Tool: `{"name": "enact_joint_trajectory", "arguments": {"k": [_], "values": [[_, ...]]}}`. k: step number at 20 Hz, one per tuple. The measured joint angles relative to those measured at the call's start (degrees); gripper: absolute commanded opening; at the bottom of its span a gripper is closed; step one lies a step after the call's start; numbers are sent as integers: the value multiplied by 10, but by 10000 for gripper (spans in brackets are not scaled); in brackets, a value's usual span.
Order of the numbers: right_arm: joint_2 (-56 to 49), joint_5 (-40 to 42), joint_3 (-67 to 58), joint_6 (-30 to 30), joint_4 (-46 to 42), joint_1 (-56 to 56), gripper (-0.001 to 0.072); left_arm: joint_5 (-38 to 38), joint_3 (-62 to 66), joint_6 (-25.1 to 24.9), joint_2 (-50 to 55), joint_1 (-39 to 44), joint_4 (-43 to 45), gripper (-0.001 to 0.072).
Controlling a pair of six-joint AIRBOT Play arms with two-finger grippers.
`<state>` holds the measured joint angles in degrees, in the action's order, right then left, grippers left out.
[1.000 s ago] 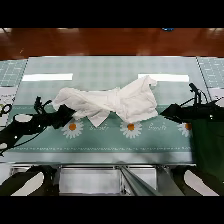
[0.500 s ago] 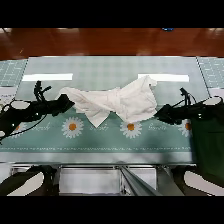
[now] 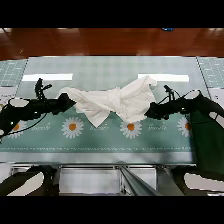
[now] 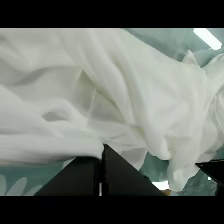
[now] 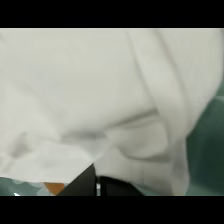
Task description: Fold the shirts.
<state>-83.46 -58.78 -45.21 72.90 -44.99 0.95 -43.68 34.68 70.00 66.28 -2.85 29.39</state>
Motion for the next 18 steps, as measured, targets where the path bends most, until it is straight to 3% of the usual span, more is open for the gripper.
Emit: {"name": "enact_joint_trajectory", "arguments": {"k": [6, 9, 18], "values": [[27, -38, -56, -2, -15, -16, 20, -50, 33, -2, -10, -32, 1, 18], [93, -74, -161, 0, -17, 12, 20, -103, 113, -1, -46, -75, 0, 18], [318, -117, -521, 30, -37, 143, 21, -124, 433, 33, -225, -220, -6, 17]]}}
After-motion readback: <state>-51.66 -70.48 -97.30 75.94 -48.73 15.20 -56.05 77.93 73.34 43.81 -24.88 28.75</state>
